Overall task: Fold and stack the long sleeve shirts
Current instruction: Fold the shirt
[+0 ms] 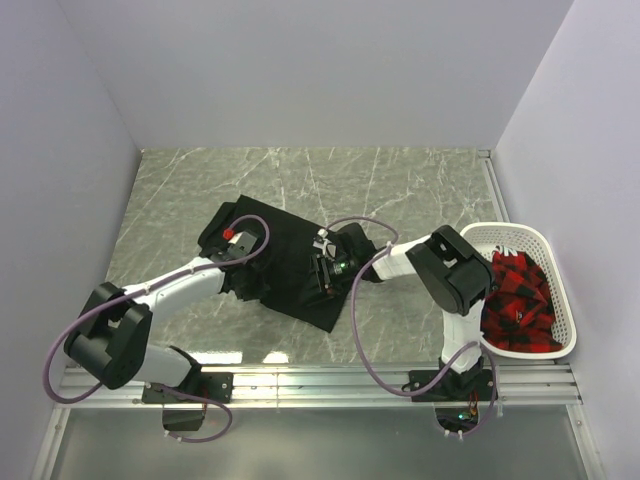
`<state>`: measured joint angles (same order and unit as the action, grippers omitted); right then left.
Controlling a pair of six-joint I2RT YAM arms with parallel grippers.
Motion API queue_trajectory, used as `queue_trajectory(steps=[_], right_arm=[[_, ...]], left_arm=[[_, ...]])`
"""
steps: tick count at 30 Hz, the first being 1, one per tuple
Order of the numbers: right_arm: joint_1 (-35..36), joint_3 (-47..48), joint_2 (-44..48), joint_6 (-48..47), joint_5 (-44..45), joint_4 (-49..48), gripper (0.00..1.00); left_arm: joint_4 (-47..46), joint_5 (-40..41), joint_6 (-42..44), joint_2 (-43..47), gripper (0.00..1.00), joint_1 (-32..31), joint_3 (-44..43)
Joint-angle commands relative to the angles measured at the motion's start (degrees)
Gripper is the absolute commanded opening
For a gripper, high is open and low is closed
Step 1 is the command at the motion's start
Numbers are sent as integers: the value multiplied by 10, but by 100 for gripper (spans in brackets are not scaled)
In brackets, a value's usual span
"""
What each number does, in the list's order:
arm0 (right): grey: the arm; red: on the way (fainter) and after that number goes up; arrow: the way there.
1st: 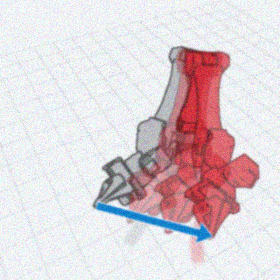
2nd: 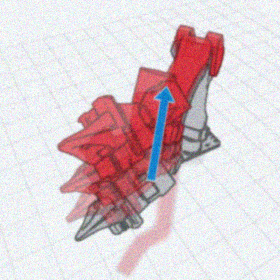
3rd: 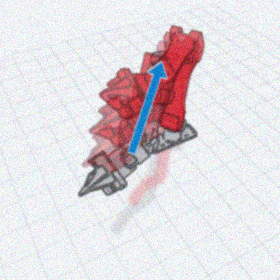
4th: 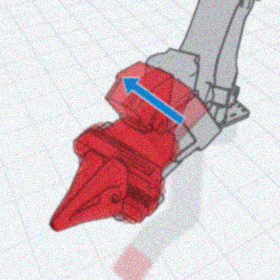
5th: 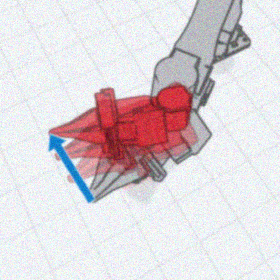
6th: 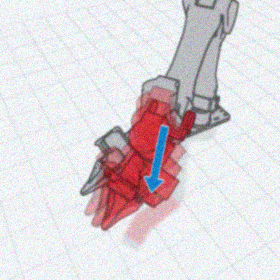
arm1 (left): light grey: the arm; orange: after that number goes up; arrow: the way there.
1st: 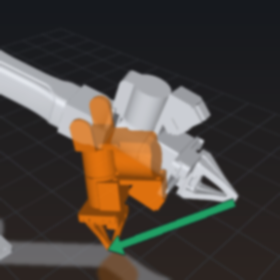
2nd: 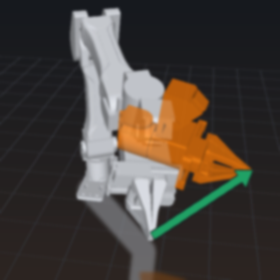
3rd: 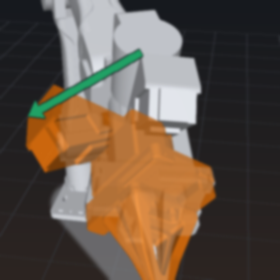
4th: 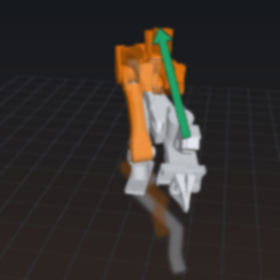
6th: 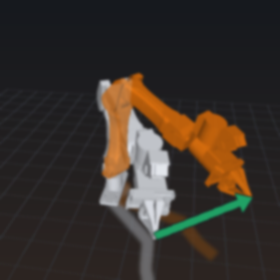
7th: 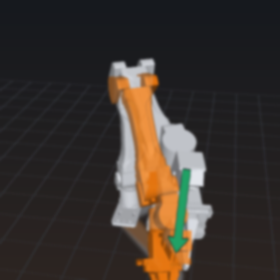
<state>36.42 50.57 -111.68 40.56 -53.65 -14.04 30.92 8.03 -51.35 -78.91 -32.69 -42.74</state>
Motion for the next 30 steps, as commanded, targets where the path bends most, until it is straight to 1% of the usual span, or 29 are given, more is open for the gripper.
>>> queue_trajectory(steps=[1, 2, 3, 5, 6, 8, 9, 11, 13, 14, 15, 16, 17, 18, 20, 22, 23, 26, 28, 30], right_arm=[[-3, -11, 47, -39, 42, 42, 52], [-5, -10, 62, -43, 44, 49, 52], [-7, -9, 77, -48, 44, 50, 52], [-11, -8, 114, -46, 48, 48, 52], [-21, -6, 124, -42, 48, 44, 52], [-31, -5, 149, -29, 48, 25, 52], [-41, -5, 154, -25, 47, 19, 52], [-50, 0, 163, -16, 44, -1, 52], [-59, 7, 155, -10, 45, -12, 52], [-63, 8, 149, -2, 48, -26, 52], [-64, 9, 141, 2, 54, -35, 52], [-65, 9, 125, 7, 59, -44, 52], [-64, 9, 112, 14, 64, -61, 51], [-65, 9, 88, 18, 65, -69, 51], [-65, 5, 60, 38, 67, -102, 49], [-66, -8, 21, 55, 66, -132, 48], [-72, -13, 9, 71, 65, -159, 47], [-89, -35, -21, 92, 73, -194, 44], [-97, -51, -23, 102, 69, -214, 43], [-108, -54, -12, 92, 76, -200, 43]], left_arm=[[13, 37, -10, 7, 19, 0, -7], [9, 37, -10, 26, 23, 0, -6], [6, 40, -11, 38, 29, 1, -8], [2, 44, -14, 66, 36, 1, -13], [3, 47, -12, 73, 41, 1, -23], [12, 49, -10, 83, 46, 1, -37], [13, 49, -9, 85, 50, 1, -54], [-6, 50, -6, 96, 50, 0, -66], [-37, 43, 1, 104, 48, 0, -67], [-50, 24, 3, 106, 46, 0, -67], [-80, 11, 4, 104, 40, -1, -70], [-94, -1, 2, 100, 37, -1, -71], [-109, -33, -1, 91, 35, -1, -68], [-135, -48, -8, 84, 31, 0, -67], [-159, -75, -12, 60, 26, -1, -61], [-189, -101, -20, 39, 22, -3, -56], [-197, -105, -23, 19, 21, -4, -47], [-224, -115, -39, -22, 15, -4, -23], [-227, -98, -49, -38, 13, -4, -9], [-235, -83, -49, -55, 11, -4, 9]])
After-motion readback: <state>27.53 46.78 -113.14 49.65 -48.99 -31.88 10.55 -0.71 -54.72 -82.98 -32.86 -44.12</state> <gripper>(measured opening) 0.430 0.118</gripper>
